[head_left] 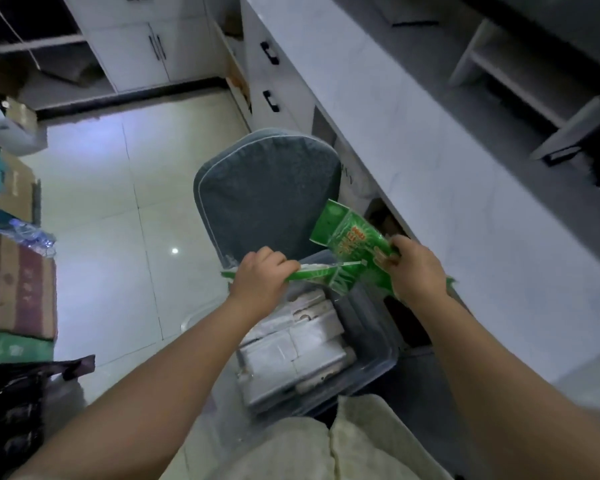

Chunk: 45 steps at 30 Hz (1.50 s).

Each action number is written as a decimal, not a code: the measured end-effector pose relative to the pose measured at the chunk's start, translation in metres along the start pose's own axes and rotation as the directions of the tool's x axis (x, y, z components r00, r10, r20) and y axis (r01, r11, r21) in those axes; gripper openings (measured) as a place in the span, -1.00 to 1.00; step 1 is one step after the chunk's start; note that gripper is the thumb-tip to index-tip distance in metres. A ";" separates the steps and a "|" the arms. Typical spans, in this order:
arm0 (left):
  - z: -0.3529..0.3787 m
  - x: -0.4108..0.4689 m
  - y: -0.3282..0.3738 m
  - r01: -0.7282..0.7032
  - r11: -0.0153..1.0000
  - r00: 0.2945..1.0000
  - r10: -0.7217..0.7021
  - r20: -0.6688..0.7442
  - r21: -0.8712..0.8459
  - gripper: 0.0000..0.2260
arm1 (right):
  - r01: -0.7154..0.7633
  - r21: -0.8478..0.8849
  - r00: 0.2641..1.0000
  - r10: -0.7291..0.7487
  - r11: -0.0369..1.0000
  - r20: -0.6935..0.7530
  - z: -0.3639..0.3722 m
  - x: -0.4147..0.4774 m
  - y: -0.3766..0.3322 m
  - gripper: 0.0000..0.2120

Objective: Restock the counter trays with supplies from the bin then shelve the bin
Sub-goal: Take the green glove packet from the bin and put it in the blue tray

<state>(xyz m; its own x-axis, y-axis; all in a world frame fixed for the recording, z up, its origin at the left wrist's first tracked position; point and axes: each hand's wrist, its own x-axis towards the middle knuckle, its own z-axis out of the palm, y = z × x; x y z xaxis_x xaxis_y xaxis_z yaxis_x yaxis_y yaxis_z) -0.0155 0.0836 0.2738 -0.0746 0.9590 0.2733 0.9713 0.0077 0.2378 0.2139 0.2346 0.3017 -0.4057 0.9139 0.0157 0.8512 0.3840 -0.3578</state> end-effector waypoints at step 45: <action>0.030 0.017 0.808 -0.974 0.055 0.137 0.915 -0.380 -0.220 -0.47 | -0.697 0.096 0.671 0.694 0.711 -0.262 -0.385 -0.507 0.444 -0.82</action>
<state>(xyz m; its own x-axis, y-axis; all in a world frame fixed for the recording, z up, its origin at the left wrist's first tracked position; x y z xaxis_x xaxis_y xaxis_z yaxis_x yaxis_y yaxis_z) 0.7744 0.1143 0.4428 0.7925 0.0310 0.6090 0.0762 -0.9959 -0.0485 0.9260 -0.0072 0.4943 0.4053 0.9142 0.0066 0.8558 -0.3769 -0.3544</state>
